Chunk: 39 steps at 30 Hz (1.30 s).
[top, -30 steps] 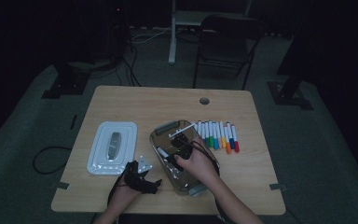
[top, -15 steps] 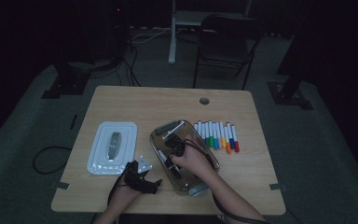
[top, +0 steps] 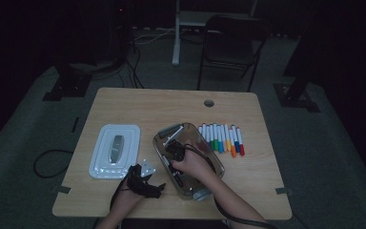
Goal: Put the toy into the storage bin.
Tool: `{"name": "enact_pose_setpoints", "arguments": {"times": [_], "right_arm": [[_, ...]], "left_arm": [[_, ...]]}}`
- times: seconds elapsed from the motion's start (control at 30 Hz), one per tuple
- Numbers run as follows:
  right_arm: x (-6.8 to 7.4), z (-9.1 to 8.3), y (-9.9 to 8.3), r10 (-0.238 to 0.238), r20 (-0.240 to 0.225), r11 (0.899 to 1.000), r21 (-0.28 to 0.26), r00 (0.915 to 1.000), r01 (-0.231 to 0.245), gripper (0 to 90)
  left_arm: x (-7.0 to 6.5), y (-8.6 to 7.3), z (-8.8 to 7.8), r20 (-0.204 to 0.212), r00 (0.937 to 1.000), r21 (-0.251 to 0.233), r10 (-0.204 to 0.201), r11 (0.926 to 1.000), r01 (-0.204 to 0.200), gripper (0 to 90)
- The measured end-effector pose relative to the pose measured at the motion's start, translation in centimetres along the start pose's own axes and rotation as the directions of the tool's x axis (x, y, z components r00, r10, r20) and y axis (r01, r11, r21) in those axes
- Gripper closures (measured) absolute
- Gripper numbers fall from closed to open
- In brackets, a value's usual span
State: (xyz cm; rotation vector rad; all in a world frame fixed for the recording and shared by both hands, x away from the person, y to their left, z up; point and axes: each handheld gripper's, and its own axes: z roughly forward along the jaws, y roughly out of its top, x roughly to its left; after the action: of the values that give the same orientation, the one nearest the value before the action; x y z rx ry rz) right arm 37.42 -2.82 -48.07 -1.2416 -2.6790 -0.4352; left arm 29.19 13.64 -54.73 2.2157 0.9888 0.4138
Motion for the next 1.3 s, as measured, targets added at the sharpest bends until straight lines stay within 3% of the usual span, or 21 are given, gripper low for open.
{"name": "enact_pose_setpoints", "arguments": {"times": [0.13, 0.4, 0.6, 0.8, 0.93, 1.0, 1.07, 1.1, 1.2, 1.27, 1.3], "right_arm": [[0.0, -0.1, -0.1, -0.017, 0.002, 1.000, -0.006, 0.9999, 0.017, 71.9], [-0.3, -3.2, -1.2, -0.058, 0.018, 0.988, -0.141, 0.9982, 0.060, 66.8], [-0.6, -6.2, -2.6, -0.077, 0.020, 0.965, -0.249, 0.9968, 0.080, 64.2], [-1.0, -8.4, -4.2, -0.101, 0.014, 0.934, -0.344, 0.9948, 0.100, 60.9], [-1.6, -9.8, -5.5, -0.114, 0.012, 0.899, -0.425, 0.9933, 0.109, 59.2], [-2.0, -10.5, -6.2, -0.107, 0.017, 0.876, -0.470, 0.9941, 0.103, 58.8], [-2.5, -11.3, -7.0, -0.112, 0.039, 0.844, -0.524, 0.9930, 0.115, 58.2], [-2.9, -11.8, -7.4, -0.103, 0.046, 0.835, -0.539, 0.9936, 0.112, 58.2], [-3.9, -12.8, -8.4, -0.096, 0.068, 0.795, -0.596, 0.9930, 0.118, 55.7], [-4.8, -13.4, -9.2, -0.097, 0.084, 0.760, -0.637, 0.9917, 0.129, 52.0], [-5.1, -13.6, -9.6, -0.077, 0.093, 0.754, -0.646, 0.9927, 0.119, 51.9]], "left_arm": [[0.0, 0.0, 0.0, 0.001, 1.0000, 0.001, 0.000, 1.0000, 0.000, 1.8], [0.0, 0.0, 0.0, 0.002, 1.0000, 0.001, -0.002, 1.0000, 0.002, 1.8], [0.0, 0.0, 0.0, 0.003, 1.0000, 0.004, -0.001, 1.0000, 0.001, 1.8], [0.0, 0.0, 0.0, 0.001, 1.0000, 0.002, 0.001, 1.0000, -0.001, 1.8], [0.0, 0.0, 0.0, 0.001, 1.0000, 0.002, 0.001, 1.0000, -0.001, 1.8], [0.0, 0.0, 0.0, 0.001, 1.0000, 0.002, 0.001, 1.0000, -0.001, 1.8], [0.0, 0.0, 0.0, 0.001, 1.0000, 0.002, 0.000, 1.0000, 0.000, 1.8], [0.0, 0.0, 0.0, 0.001, 1.0000, 0.002, 0.000, 1.0000, 0.000, 1.8], [0.0, 0.0, 0.0, 0.001, 1.0000, 0.002, -0.001, 1.0000, 0.001, 1.8], [0.0, 0.0, 0.0, 0.001, 1.0000, 0.002, -0.001, 1.0000, 0.001, 1.8], [0.0, 0.0, 0.0, 0.001, 1.0000, 0.002, -0.001, 1.0000, 0.001, 1.8]]}}
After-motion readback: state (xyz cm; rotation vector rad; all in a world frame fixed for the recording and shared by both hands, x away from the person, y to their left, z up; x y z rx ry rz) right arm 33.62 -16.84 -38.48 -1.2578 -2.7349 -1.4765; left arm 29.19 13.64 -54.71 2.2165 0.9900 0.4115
